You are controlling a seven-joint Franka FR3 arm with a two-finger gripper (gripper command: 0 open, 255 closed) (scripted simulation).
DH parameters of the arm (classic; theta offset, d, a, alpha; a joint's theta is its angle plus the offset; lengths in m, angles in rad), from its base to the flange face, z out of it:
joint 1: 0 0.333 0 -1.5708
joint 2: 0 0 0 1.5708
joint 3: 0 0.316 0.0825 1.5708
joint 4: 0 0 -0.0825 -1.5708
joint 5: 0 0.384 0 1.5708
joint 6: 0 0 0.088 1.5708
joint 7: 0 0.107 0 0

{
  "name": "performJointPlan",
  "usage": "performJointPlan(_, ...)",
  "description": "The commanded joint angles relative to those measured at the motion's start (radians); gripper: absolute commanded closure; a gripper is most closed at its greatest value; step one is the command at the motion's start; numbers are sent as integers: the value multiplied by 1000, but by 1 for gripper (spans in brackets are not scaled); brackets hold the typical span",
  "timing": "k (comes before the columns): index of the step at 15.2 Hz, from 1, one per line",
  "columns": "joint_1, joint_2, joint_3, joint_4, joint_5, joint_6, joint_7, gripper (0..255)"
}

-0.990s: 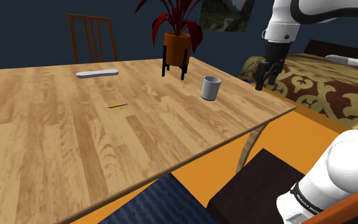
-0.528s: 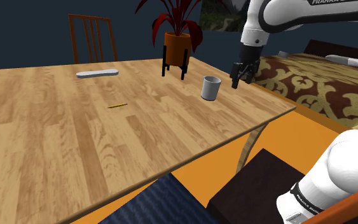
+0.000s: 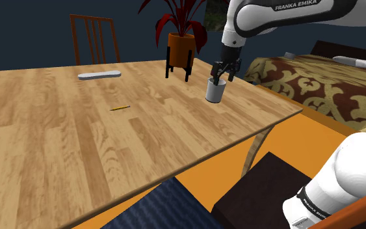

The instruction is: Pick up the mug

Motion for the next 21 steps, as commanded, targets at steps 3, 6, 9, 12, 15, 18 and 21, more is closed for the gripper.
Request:
performJointPlan(3,1,139,6,125,-12,49,25,0)
performJointPlan(6,1,144,6,104,-13,76,27,0)
performJointPlan(9,1,149,5,70,-15,116,30,0)
performJointPlan(12,1,155,5,42,-16,149,32,0)
performJointPlan(15,1,157,5,44,-16,149,32,255)
performJointPlan(18,1,157,5,44,-16,149,32,255)
performJointPlan(21,1,157,5,44,-16,149,32,255)
